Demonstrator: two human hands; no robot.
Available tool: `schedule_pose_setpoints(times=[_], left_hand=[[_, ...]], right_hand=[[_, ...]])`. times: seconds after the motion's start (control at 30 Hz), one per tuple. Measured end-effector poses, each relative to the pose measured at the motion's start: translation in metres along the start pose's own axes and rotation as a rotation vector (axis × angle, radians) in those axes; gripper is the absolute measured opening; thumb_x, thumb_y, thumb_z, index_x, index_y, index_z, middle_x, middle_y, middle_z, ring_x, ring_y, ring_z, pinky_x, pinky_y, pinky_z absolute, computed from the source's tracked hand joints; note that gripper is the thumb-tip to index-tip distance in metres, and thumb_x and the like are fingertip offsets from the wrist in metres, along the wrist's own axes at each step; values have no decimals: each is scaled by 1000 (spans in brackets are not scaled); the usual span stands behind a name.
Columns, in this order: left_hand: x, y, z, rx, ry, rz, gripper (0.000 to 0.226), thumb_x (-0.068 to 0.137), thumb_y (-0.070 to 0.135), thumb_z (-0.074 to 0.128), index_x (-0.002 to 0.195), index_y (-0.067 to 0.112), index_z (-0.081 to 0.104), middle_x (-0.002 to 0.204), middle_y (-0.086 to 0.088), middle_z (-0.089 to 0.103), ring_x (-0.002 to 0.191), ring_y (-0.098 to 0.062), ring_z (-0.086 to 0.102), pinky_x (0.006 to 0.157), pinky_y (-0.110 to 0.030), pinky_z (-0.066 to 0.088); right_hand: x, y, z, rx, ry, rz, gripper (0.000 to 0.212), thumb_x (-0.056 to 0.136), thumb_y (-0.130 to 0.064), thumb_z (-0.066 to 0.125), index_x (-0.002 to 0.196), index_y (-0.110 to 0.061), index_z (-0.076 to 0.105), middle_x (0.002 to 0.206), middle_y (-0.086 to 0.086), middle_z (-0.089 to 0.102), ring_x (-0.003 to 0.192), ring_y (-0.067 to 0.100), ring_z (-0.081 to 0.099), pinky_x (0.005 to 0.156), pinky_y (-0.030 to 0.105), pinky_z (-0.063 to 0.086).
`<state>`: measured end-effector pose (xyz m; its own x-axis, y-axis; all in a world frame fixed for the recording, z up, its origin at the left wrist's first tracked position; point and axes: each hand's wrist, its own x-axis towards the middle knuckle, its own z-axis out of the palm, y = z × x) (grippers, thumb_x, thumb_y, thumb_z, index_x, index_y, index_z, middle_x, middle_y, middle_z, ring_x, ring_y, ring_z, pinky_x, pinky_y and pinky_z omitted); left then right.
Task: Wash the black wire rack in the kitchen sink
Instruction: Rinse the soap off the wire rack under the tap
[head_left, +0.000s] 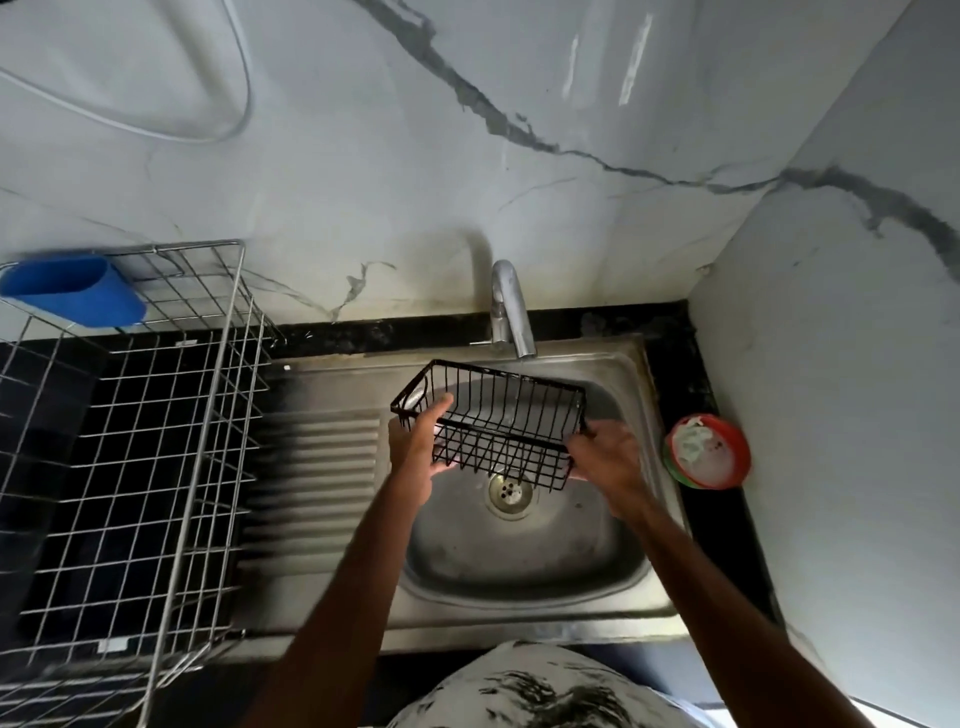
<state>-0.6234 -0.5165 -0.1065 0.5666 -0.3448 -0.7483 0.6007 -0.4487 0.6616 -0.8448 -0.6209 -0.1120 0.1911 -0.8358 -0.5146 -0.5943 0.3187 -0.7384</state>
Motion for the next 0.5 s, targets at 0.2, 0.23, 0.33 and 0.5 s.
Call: schedule_pose_setpoints(times=[0.2, 0.23, 0.33, 0.5], left_hand=[[25, 5, 2, 23, -81, -140, 48, 69, 30, 53, 110, 7, 60, 126, -25, 60, 107, -45, 63, 63, -58, 60], [24, 9, 4, 31, -93, -152, 40, 74, 29, 51, 107, 7, 59, 123, -26, 61, 106, -46, 63, 68, -61, 59], [27, 20, 13, 88, -96, -173, 25, 86, 22, 44, 102, 5, 55, 115, -28, 62, 100, -45, 62, 79, -64, 52], [37, 39, 20, 274, -233, -262, 40, 84, 28, 42, 111, 8, 65, 125, -26, 66, 104, -45, 67, 99, -66, 47]], right_hand=[[-10, -23, -30, -64, -54, -58, 39, 94, -41, 66, 76, -7, 71, 65, 8, 73, 61, 20, 74, 71, 45, 63], [-7, -28, -38, -64, -48, -81, 42, 95, -42, 65, 75, -6, 72, 64, 8, 73, 59, 21, 74, 69, 44, 63], [13, -40, -58, -304, 52, -175, 45, 95, -44, 64, 77, -4, 74, 63, 5, 72, 53, 16, 70, 60, 33, 61], [68, -71, -60, -529, -59, -324, 31, 88, -35, 76, 104, -8, 75, 98, 8, 75, 82, 17, 69, 76, 25, 55]])
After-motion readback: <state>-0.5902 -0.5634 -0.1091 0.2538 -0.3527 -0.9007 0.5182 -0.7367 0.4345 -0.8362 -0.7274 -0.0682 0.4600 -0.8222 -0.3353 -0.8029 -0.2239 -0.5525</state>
